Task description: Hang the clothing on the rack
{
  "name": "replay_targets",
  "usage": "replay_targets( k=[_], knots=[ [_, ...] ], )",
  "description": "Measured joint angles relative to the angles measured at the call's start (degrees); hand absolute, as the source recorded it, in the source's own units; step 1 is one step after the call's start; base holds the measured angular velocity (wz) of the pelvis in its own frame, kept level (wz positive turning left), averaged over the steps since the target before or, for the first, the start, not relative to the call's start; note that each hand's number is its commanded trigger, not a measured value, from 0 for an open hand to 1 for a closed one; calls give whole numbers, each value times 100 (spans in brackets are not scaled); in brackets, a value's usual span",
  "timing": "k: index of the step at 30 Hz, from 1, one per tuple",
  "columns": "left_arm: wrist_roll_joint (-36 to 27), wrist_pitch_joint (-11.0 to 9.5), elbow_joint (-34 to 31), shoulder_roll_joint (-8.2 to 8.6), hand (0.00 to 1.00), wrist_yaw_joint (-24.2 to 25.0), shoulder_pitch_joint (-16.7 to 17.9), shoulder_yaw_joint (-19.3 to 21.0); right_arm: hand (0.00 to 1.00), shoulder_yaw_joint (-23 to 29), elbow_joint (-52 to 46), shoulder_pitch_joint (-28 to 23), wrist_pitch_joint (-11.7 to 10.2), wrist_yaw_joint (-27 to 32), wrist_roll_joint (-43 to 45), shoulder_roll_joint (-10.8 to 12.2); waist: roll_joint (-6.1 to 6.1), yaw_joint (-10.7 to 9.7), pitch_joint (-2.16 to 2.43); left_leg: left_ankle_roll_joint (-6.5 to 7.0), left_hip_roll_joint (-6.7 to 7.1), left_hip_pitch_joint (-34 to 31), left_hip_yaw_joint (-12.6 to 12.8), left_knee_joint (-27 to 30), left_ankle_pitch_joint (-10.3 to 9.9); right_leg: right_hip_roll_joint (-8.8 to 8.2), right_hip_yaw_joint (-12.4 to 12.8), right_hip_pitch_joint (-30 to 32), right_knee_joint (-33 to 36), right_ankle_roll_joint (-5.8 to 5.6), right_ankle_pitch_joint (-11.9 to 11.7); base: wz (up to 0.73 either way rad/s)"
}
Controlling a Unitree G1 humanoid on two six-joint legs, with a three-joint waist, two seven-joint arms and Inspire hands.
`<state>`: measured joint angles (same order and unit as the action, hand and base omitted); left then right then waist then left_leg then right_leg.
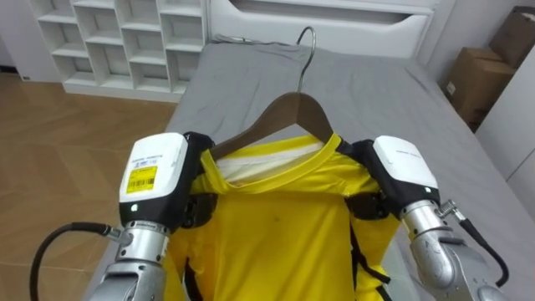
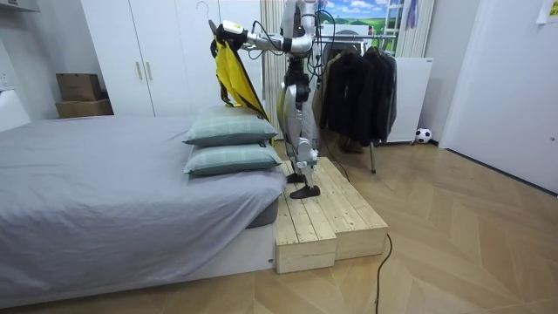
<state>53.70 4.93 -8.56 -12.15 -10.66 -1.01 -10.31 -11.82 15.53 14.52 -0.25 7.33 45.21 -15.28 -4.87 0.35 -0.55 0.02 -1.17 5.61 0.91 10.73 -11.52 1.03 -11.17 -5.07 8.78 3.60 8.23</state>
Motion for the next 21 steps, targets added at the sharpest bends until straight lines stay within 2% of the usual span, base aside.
replay_targets(
  k=[18,19,20,21],
  knots=[
    [-40,3,1,-5,100,2,4,-9,100,-1,1,-10,-25,-39,-197,-64,-1,-10,-2,0,-1,11,5,-3,0,3,3,4,4,0,0,0],
    [-40,4,1,-5,89,2,4,-9,100,-1,1,-10,-25,-39,-197,-64,-1,-9,-2,0,0,11,4,-3,0,2,4,4,4,0,0,0],
    [-40,3,1,-5,3,2,4,-10,100,-1,1,-10,-25,-38,-197,-65,-1,-9,-2,0,0,11,4,-3,0,3,4,5,4,0,0,0],
    [-41,4,1,-5,0,2,5,-11,100,-1,1,-10,-26,-33,-197,-65,-2,-9,-3,0,0,11,4,-3,0,2,4,4,4,0,0,0]
  ],
)
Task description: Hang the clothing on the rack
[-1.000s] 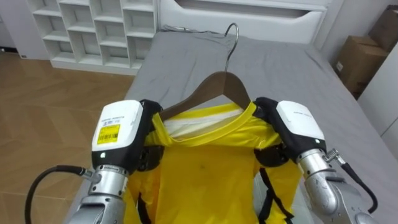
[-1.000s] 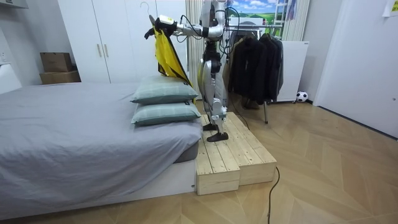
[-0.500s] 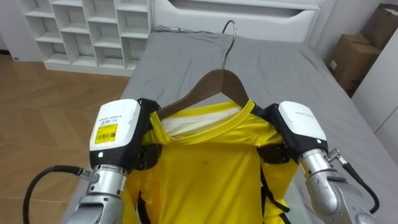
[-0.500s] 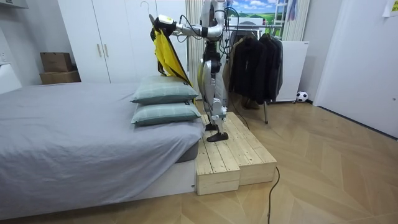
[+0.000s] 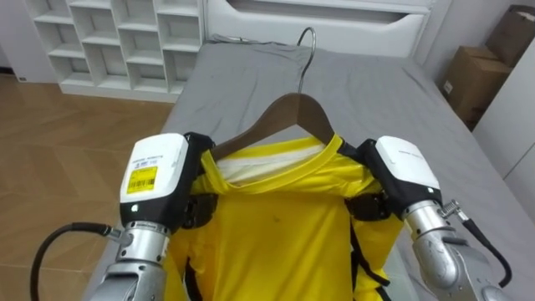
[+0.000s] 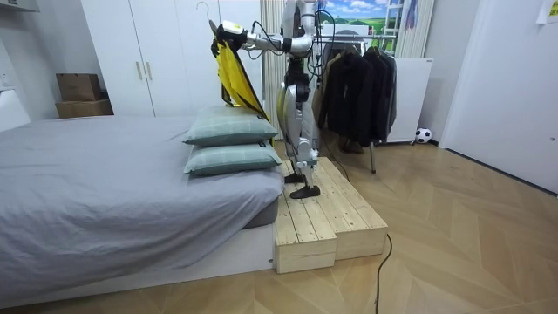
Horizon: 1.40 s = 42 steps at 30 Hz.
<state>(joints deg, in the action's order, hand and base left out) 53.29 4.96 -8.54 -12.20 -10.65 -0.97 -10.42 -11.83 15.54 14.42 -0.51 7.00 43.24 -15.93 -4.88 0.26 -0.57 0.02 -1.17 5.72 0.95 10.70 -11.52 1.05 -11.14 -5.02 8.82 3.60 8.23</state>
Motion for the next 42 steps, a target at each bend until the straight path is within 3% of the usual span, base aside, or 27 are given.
replay_targets(
  k=[5,10,16,25,31,42],
  knots=[
    [-154,-1,0,1,0,0,6,-13,100,-1,0,-3,15,-2,1,-4,-2,0,-2,0,0,-2,1,-7,0,2,2,-3,-1,0,0,0],
    [-948,-1,0,185,0,-14,6,-66,100,-51,1,-50,93,-161,3,32,8,9,-8,0,1,-3,17,-23,0,4,23,2,-1,0,0,0],
    [-1523,-1,4,254,0,-50,5,-145,100,-58,13,-56,188,-353,6,108,19,13,-16,0,-2,1,29,-23,0,7,34,4,-1,0,0,0],
    [-1587,-79,4,376,0,-183,2,-429,100,-325,206,-60,316,-849,445,118,21,54,-16,0,-6,41,71,-46,0,13,84,1,7,0,0,-1],
    [-1938,-120,5,373,0,-183,2,-443,100,-323,204,-59,313,-971,584,119,24,112,-17,1,-10,107,132,-97,1,20,151,-18,9,0,0,-6],
    [-2005,-120,34,318,0,-183,2,-445,100,-322,205,-58,311,-973,679,120,43,169,-37,1,-11,152,146,-116,1,18,164,-18,10,0,1,0]
  ],
)
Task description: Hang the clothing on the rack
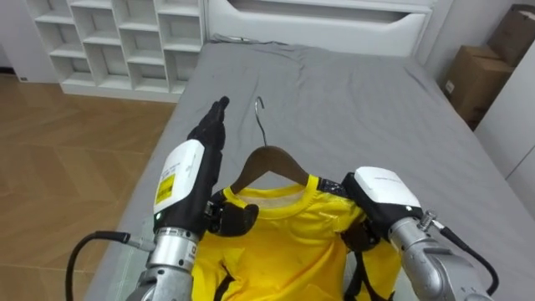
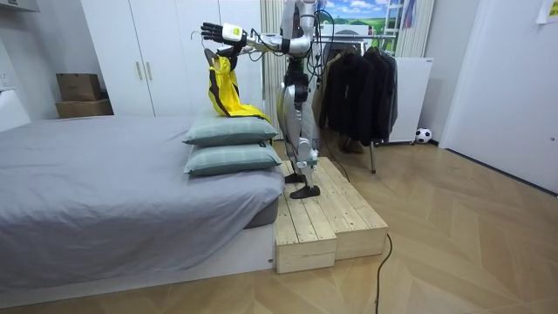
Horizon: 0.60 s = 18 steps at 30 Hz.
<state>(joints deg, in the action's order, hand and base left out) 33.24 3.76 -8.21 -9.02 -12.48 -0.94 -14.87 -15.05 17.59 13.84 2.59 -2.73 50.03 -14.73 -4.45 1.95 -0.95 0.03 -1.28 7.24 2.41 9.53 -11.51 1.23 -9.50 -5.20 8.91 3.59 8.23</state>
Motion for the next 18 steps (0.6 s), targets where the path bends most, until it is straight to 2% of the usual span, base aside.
replay_targets(
  k=[7,12,18],
  knots=[
    [2,1,-2,-110,0,0,0,0,100,5,0,0,5,12,-2,-2,-1,-8,-1,0,2,-12,5,0,0,-1,8,17,-2,0,1,0],
    [9,2,-2,-117,0,-1,6,8,100,51,-1,-1,3,18,-23,-3,3,-3,2,0,2,-41,4,6,0,-1,2,26,-8,0,1,0],
    [6,8,7,-178,0,-109,169,161,100,284,-14,-49,1,100,-70,-2,17,-5,10,0,1,-67,-1,11,0,0,2,37,-7,0,1,0]
  ],
)
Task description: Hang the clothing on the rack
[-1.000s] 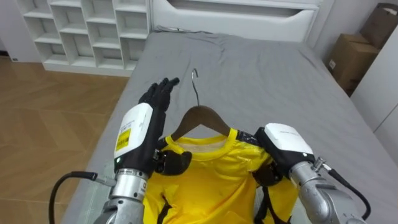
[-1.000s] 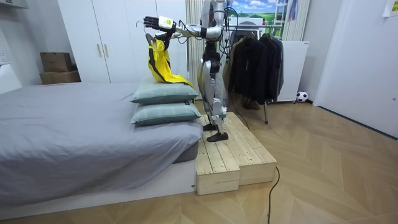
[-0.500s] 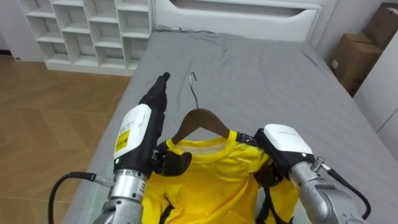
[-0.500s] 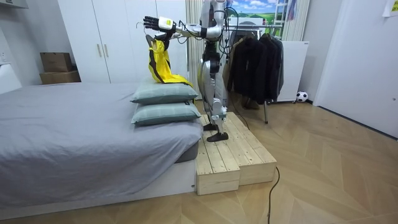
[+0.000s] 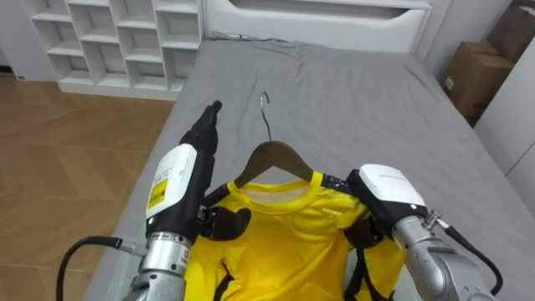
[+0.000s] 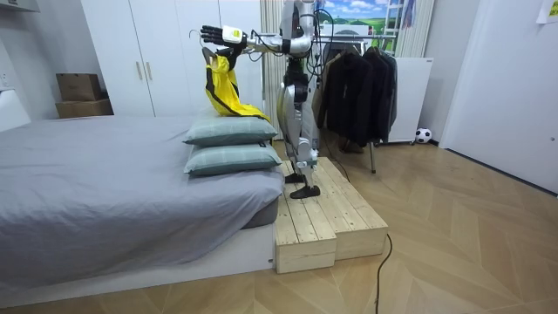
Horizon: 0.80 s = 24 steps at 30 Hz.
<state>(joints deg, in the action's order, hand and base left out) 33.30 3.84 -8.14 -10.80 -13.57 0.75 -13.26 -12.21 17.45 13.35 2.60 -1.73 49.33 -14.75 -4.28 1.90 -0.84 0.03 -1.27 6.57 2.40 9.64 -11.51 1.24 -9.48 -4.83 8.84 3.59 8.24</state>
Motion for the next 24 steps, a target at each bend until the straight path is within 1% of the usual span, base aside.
replay_targets(
  k=[3,5,6,7,8,10,11,13,14,16,18,20,22,24],
  knots=[
    [-29,-5,0,-7,0,-130,28,185,100,187,-3,-1,-12,122,-7,0,23,-7,15,0,0,9,1,20,0,-5,-10,5,10,0,0,0],
    [-198,-19,-1,-10,0,-259,82,331,100,293,-20,-20,-14,252,-17,-6,64,-6,50,0,-3,17,-3,18,0,-8,-21,-2,10,-1,-1,0],
    [-354,-23,0,-11,0,-347,138,449,100,337,-59,-64,-19,362,-62,-27,99,-5,76,0,-3,27,-12,17,0,-10,-27,-9,11,-1,-1,0],
    [-428,-23,-1,-1,0,-404,163,563,100,438,-138,-177,-38,459,-60,-29,120,2,90,0,-3,43,-10,12,0,-9,-32,-19,11,-1,-1,0],
    [-450,-24,-1,15,0,-409,165,646,100,494,-155,-233,-65,491,-60,-29,125,15,92,0,-3,55,-7,8,0,-8,-32,-27,10,-1,-1,0],
    [-514,-25,-2,30,0,-506,172,1004,100,695,-214,-460,-123,539,-59,-30,128,22,92,0,-10,102,-12,8,0,-2,-41,-78,9,0,0,0],
    [-583,-26,-2,30,0,-524,172,1084,100,753,-253,-539,-123,544,-59,-33,129,18,92,0,-10,110,-15,9,0,-3,-51,-88,10,0,0,0],
    [-689,-25,-4,28,0,-613,216,1378,100,935,-322,-746,-120,588,-66,-47,129,22,92,0,-5,112,-14,9,0,-7,-39,-82,38,0,0,-2],
    [-689,-25,-3,27,0,-614,248,1451,100,953,-322,-770,-120,589,-86,-75,134,23,93,0,-5,113,-7,9,0,-7,-24,-73,61,0,1,-10],
    [-700,-26,-4,25,0,-624,401,1686,100,1061,-433,-899,-120,596,-237,-223,140,27,95,0,-2,137,38,8,0,-10,21,-84,91,-2,3,-9],
    [-818,-27,-2,26,0,-640,528,1846,100,1187,-580,-1009,-123,663,-286,-269,143,28,93,1,0,174,62,6,0,-11,43,-111,93,-4,4,-5],
    [-1059,-39,24,26,0,-740,655,2006,100,1330,-622,-1016,-138,739,-286,-269,149,-5,90,1,0,195,57,9,-1,-12,47,-141,90,-6,10,-2],
    [-1632,-60,201,26,0,-849,729,2156,100,1541,-627,-1019,-124,875,-278,-271,170,1,91,1,10,215,39,8,-1,-13,49,-167,94,-12,29,6],
    [-1823,-83,451,31,0,-888,772,2296,100,1648,-650,-1019,-124,949,-279,-272,186,29,93,1,6,217,51,5,-1,-5,74,-153,105,-6,35,0]
  ],
)
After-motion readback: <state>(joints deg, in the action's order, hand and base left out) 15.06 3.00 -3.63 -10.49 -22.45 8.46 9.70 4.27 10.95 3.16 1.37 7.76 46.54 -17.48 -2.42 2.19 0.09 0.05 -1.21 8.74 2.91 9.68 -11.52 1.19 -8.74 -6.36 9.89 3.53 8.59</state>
